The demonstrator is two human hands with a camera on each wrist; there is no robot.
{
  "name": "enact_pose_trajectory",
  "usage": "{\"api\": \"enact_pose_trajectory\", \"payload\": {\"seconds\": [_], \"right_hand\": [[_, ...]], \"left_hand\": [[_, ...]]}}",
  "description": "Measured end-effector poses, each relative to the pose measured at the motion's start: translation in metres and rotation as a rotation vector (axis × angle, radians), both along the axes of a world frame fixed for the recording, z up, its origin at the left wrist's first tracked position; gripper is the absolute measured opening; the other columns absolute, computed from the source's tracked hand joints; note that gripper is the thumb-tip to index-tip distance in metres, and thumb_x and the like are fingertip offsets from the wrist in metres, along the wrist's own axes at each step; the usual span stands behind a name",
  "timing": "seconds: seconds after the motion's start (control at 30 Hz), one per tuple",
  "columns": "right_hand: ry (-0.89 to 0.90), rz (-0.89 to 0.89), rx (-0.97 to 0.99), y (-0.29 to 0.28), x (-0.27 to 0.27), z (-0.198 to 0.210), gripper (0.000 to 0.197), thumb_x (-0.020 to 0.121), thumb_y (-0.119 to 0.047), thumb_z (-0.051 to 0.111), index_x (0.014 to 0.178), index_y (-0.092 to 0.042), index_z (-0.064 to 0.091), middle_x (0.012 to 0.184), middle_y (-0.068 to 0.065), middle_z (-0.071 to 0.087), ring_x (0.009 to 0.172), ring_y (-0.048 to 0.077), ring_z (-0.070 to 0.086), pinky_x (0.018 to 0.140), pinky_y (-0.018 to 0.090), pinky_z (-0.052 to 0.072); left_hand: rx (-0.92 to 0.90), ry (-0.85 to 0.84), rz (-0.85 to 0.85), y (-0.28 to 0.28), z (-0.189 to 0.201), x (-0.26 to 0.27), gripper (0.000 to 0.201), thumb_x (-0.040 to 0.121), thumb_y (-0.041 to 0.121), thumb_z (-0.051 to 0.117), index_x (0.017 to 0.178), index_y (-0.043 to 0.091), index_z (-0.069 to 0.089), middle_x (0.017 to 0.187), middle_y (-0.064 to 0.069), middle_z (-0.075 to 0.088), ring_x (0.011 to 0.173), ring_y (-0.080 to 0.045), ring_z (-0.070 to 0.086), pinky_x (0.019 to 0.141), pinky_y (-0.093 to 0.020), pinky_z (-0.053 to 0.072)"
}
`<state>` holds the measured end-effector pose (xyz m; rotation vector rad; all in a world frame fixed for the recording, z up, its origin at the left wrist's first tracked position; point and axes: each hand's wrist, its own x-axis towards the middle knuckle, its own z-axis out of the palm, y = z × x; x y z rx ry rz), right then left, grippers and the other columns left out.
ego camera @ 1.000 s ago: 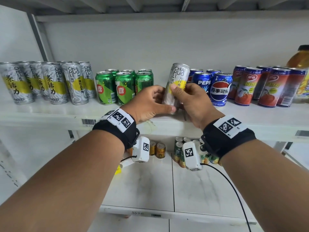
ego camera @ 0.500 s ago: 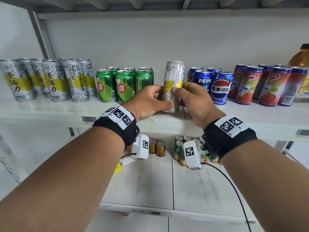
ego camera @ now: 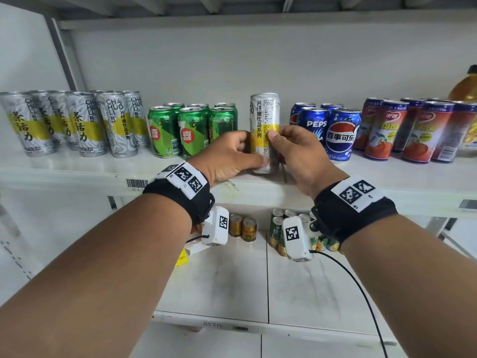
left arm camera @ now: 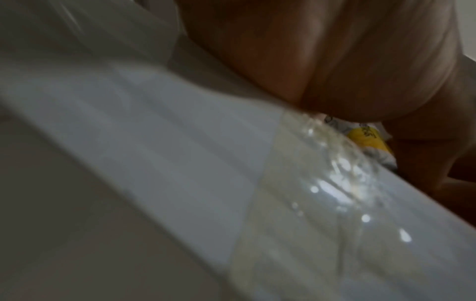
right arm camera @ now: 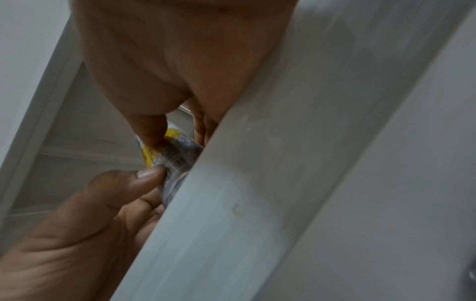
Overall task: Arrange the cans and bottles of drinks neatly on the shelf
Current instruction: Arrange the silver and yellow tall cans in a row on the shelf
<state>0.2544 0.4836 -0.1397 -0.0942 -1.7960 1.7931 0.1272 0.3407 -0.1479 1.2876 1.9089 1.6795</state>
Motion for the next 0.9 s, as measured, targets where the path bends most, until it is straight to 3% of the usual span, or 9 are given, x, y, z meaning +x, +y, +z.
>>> {"api": "enact_pose_trajectory", "payload": {"seconds": [0.07,0.23,0.33,0.43,0.53,0.6,0.67,0.77,0.9], "right_hand": [[-0.015,0.020,0.018,0.0004,-0.0002,-0.0003,0.035,0.098,-0.026,0.073,0.124,-0.003,0.065,0.110,0.014,0.078,0.100,0.032,0.077,0.085,0.047,0.064],[-0.056,0.037,0.090,0.0010,0.0028,0.0001,0.061,0.074,-0.047,0.088,0.121,-0.012,0.069,0.112,0.012,0.077,0.094,0.029,0.076,0.081,0.045,0.062],[-0.036,0.065,0.063,0.0004,0.0029,0.0001,0.054,0.081,-0.040,0.083,0.123,-0.009,0.068,0.114,0.017,0.076,0.103,0.041,0.075,0.085,0.053,0.062],[-0.019,0.038,0.009,-0.0016,0.0015,0.0005,0.048,0.094,-0.027,0.076,0.132,-0.002,0.059,0.119,0.025,0.073,0.108,0.048,0.071,0.091,0.063,0.059],[-0.030,-0.001,-0.008,-0.0033,0.0006,0.0016,0.041,0.102,-0.025,0.068,0.130,0.004,0.057,0.116,0.027,0.073,0.106,0.045,0.073,0.093,0.058,0.060],[-0.055,-0.020,-0.009,-0.0041,0.0011,0.0024,0.037,0.105,-0.027,0.064,0.126,0.003,0.062,0.116,0.029,0.073,0.108,0.048,0.071,0.093,0.060,0.060],[-0.068,-0.025,-0.008,-0.0050,0.0017,0.0035,0.034,0.106,-0.028,0.061,0.123,0.001,0.065,0.116,0.028,0.073,0.106,0.044,0.073,0.093,0.061,0.059],[-0.072,-0.022,0.005,-0.0065,0.0021,0.0049,0.031,0.106,-0.029,0.062,0.120,-0.002,0.069,0.112,0.026,0.074,0.089,0.034,0.073,0.090,0.061,0.061],[-0.076,-0.007,0.013,-0.0054,0.0034,0.0054,0.035,0.096,-0.036,0.075,0.115,-0.006,0.070,0.097,0.013,0.079,0.081,0.026,0.077,0.082,0.053,0.065]], "left_hand": [[0.031,0.008,0.005,-0.0019,-0.0011,0.0002,0.053,0.073,0.015,0.093,0.120,0.011,0.071,0.113,-0.009,0.081,0.109,-0.027,0.078,0.096,-0.040,0.062],[0.058,0.046,0.015,-0.0026,-0.0016,0.0031,0.061,0.061,0.033,0.100,0.114,0.020,0.072,0.108,0.000,0.082,0.106,-0.018,0.077,0.090,-0.031,0.062],[0.067,0.039,0.013,-0.0015,-0.0025,0.0022,0.066,0.061,0.035,0.101,0.117,0.020,0.071,0.113,0.000,0.081,0.109,-0.018,0.077,0.090,-0.029,0.061],[0.042,0.041,0.012,-0.0001,-0.0023,0.0029,0.068,0.064,0.039,0.099,0.122,0.019,0.071,0.117,-0.002,0.081,0.113,-0.020,0.076,0.096,-0.035,0.061],[0.012,0.036,0.018,0.0018,-0.0002,0.0055,0.063,0.068,0.045,0.093,0.120,0.017,0.073,0.112,-0.002,0.081,0.106,-0.017,0.076,0.098,-0.035,0.060],[0.011,0.023,0.020,0.0027,0.0005,0.0063,0.051,0.073,0.039,0.088,0.116,0.015,0.074,0.103,0.000,0.080,0.097,-0.013,0.073,0.093,-0.031,0.059],[0.022,0.003,0.017,0.0027,0.0003,0.0068,0.039,0.079,0.029,0.082,0.113,0.012,0.073,0.099,0.001,0.080,0.093,-0.011,0.072,0.089,-0.027,0.059],[0.032,-0.004,0.007,0.0011,-0.0001,0.0059,0.035,0.081,0.026,0.082,0.112,0.012,0.074,0.099,0.001,0.082,0.094,-0.011,0.075,0.086,-0.025,0.058],[0.038,0.001,-0.015,0.0001,0.0001,0.0051,0.054,0.073,0.037,0.090,0.116,0.010,0.074,0.109,-0.008,0.082,0.106,-0.020,0.076,0.099,-0.036,0.059]]}}
